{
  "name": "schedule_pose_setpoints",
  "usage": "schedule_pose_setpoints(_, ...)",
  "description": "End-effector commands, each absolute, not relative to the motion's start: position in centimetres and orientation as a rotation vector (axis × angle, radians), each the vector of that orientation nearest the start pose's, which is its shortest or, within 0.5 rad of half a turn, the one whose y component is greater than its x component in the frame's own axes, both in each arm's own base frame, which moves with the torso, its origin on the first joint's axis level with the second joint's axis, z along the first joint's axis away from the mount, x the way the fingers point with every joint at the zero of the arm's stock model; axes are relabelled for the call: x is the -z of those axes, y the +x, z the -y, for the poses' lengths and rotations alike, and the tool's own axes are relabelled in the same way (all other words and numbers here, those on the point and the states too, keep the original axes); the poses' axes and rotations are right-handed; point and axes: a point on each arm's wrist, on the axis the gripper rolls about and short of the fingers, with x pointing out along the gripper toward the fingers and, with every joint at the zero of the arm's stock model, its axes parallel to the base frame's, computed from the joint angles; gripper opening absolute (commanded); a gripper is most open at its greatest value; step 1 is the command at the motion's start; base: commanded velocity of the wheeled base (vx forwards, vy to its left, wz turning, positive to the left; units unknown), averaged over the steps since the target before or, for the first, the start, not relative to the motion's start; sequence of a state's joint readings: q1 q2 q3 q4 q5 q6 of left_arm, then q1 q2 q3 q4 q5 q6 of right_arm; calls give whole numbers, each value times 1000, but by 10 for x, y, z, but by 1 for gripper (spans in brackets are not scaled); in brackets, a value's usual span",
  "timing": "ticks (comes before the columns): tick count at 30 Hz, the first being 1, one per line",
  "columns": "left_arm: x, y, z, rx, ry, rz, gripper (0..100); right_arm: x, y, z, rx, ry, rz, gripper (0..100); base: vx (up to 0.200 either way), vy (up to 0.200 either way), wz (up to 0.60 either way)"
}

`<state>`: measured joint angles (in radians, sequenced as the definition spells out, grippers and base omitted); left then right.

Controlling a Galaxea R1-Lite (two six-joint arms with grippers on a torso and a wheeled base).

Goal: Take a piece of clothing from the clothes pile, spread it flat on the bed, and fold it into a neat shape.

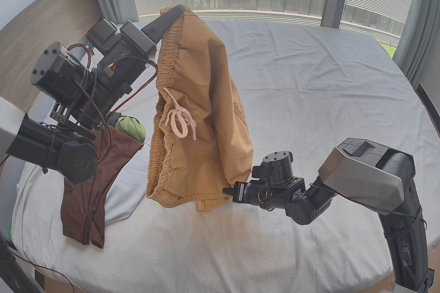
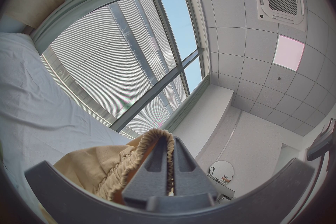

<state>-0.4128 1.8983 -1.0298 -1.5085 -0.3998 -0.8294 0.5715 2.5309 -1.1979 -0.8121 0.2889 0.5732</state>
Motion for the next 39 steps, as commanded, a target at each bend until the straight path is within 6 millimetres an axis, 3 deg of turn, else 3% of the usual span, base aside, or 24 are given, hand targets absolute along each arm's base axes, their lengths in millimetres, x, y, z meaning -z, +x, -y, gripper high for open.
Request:
schedule_pose_setpoints(1, -256, 315, 148, 1009, -760, 285, 0, 33, 374, -248, -663, 457, -749, 0, 0, 0, 0)
schedule_pose_setpoints(8, -253, 315, 148, 1006, -760, 281, 0, 30, 369, -239, -647, 456, -741, 0, 0, 0, 0)
schedule_pose_setpoints(12, -255, 315, 147, 1007, -762, 286, 0, 7, 369, -226, -642, 459, -686, 0, 0, 0, 0)
schedule_pose_setpoints(13, -257, 315, 147, 1007, -763, 289, 0, -10, 372, -212, -625, 464, -648, 0, 0, 0, 0)
schedule_pose_setpoints(15, -257, 315, 146, 998, -770, 291, 0, -27, 370, -203, -619, 460, -618, 0, 0, 0, 0)
schedule_pose_setpoints(21, -255, 317, 147, 985, -796, 278, 0, -60, 363, -175, -595, 430, -550, 0, 0, 0, 0)
schedule_pose_setpoints(39, -250, 333, 158, 948, -837, 288, 0, -96, 351, -111, -484, 365, -477, 0, 0, 0, 0)
